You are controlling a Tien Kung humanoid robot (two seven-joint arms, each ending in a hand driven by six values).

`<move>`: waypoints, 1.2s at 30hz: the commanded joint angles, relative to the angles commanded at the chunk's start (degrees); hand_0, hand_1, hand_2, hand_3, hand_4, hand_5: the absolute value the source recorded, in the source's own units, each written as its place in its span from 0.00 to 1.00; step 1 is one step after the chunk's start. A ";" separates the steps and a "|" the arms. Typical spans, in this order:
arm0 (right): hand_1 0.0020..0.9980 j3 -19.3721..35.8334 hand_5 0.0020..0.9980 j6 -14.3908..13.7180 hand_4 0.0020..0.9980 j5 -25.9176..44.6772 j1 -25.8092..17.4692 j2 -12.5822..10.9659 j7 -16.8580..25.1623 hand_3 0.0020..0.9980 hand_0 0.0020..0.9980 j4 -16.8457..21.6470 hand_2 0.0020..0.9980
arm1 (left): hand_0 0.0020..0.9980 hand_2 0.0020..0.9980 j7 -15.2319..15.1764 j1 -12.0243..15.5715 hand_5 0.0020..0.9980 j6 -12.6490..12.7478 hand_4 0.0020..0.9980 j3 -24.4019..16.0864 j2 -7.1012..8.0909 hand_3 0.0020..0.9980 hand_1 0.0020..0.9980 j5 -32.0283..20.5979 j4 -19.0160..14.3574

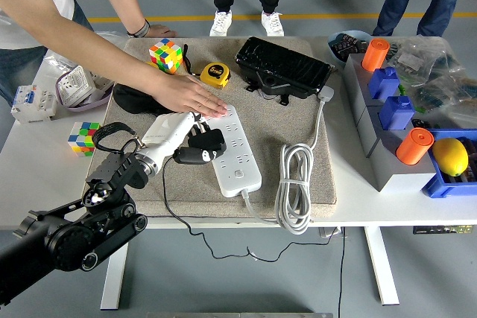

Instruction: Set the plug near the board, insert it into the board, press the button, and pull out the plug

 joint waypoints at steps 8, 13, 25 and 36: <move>0.61 0.16 0.22 -0.01 0.72 -0.02 -0.01 0.04 0.01 0.54 0.61 0.04 0.56 | 0.28 0.47 0.05 -0.03 0.08 -0.14 0.76 0.34 0.02 0.55 0.43 1.92 0.09; 0.61 0.13 0.22 0.01 0.73 -0.05 -0.04 0.07 0.02 0.54 0.61 0.05 0.56 | 0.25 0.41 -1.00 0.00 0.01 1.15 0.77 0.58 0.06 0.54 0.38 2.43 0.20; 0.61 0.42 0.22 -0.02 0.73 -0.12 -0.11 0.19 0.09 0.54 0.61 0.08 0.56 | 0.24 0.40 -5.21 0.15 0.02 4.37 0.79 0.48 0.38 0.54 0.36 -0.20 -0.09; 0.61 0.64 0.21 -0.05 0.73 -0.15 -0.16 0.36 0.11 0.54 0.61 0.06 0.56 | 0.25 0.40 -7.42 0.79 0.03 5.04 0.82 -2.94 2.07 0.54 0.37 0.18 -2.09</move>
